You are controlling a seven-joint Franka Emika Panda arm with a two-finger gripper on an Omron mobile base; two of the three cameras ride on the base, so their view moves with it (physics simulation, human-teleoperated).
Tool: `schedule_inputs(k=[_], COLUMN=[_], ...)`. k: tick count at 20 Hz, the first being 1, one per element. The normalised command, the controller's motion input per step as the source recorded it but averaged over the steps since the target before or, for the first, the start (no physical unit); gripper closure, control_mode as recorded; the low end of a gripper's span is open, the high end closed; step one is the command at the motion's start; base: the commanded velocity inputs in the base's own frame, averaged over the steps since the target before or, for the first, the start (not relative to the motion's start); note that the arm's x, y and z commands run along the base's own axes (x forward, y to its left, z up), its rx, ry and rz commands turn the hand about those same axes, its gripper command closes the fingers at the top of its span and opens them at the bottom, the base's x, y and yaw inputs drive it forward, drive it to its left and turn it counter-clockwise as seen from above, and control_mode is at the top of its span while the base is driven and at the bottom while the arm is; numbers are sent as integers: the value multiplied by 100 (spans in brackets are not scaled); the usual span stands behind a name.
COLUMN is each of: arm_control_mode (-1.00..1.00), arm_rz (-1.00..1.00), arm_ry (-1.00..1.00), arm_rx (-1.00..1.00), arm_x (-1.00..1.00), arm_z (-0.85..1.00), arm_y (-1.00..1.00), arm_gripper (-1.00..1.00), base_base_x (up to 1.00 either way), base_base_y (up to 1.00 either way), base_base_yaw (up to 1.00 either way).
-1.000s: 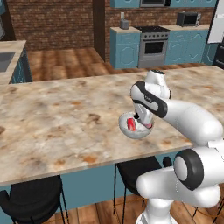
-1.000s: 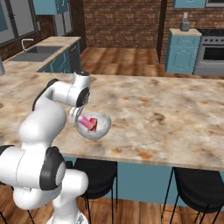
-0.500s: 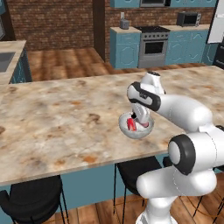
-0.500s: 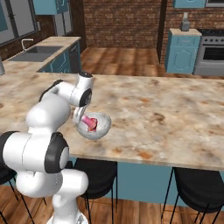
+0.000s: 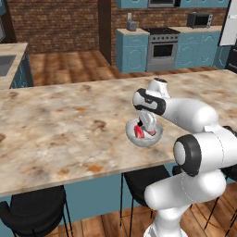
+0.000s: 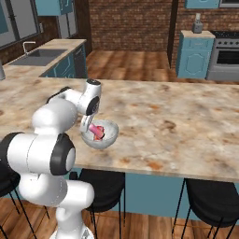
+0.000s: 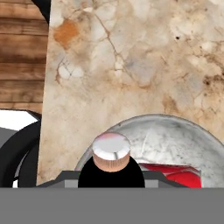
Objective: Open the fridge, grab two sodas, and place both sodas inside the bowl with ice on the dining counter.
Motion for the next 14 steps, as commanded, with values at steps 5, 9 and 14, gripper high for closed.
schedule_inputs(k=[5, 9, 14], arm_control_mode=[-100, -100, -100], arm_rz=[0, 0, 0], arm_ry=[0, 0, 0], arm_rx=[0, 0, 0], arm_x=[12, 9, 11], arm_z=[-12, -14, -13], arm_y=[0, 0, 0], arm_gripper=[100, 100, 100], base_base_x=[0, 0, 0], base_base_y=[0, 0, 0], base_base_yaw=[0, 0, 0])
